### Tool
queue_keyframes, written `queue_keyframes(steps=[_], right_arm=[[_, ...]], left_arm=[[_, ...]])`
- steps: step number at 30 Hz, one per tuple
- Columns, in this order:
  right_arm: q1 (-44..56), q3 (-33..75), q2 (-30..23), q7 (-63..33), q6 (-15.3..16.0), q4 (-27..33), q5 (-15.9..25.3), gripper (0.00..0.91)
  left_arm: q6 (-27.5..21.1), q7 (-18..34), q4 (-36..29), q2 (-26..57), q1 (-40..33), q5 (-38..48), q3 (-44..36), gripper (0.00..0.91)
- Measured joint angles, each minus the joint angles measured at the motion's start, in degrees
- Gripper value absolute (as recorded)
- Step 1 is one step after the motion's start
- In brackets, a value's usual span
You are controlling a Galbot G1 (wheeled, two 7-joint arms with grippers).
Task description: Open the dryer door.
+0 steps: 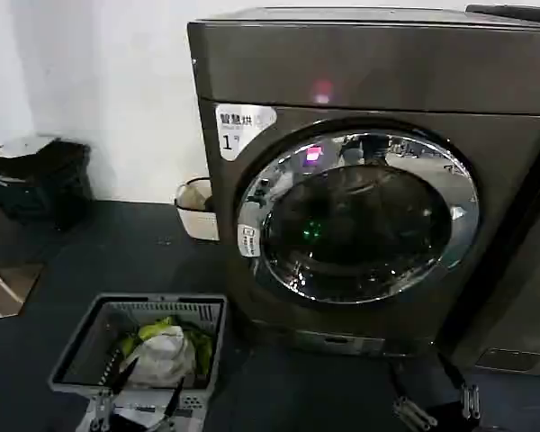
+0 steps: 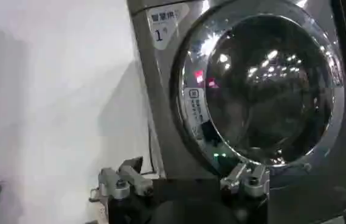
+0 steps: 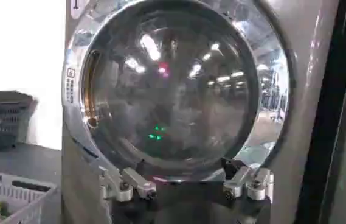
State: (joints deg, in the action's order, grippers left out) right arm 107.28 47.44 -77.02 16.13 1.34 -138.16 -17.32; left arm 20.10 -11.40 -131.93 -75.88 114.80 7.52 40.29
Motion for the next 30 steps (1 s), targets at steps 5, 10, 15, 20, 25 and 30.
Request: queue_keyframes(steps=[5,10,15,20,25,30], right_arm=[[-5.5,-1.6,6.6,1.4,1.4,1.5,-2.8,0.907],[-11.3,-5.2,12.6,1.9,2.4,4.1,-4.8,0.907],[-18.3,-9.7,17.4,2.4,2.5,7.4,-5.8,0.907],[-26.7,-15.5,21.0,3.0,2.5,12.0,-6.8,0.907],[-34.8,-22.2,23.1,4.0,2.6,17.1,-9.1,0.907],[-42.7,-28.8,23.9,4.3,2.7,21.2,-11.1,0.907]], left_arm=[[-0.2,0.0,0.4,0.5,-0.4,0.7,-0.2,0.907],[-0.1,-0.2,0.4,0.8,-0.2,0.6,-1.5,0.907],[0.0,-0.2,0.7,1.2,-0.2,0.7,-2.0,0.907],[0.3,-0.1,0.9,2.1,0.0,1.7,-1.6,0.907],[0.2,0.0,0.6,2.2,-0.1,2.7,-0.8,0.907],[0.2,0.0,1.0,2.2,-0.2,3.2,-0.8,0.907]])
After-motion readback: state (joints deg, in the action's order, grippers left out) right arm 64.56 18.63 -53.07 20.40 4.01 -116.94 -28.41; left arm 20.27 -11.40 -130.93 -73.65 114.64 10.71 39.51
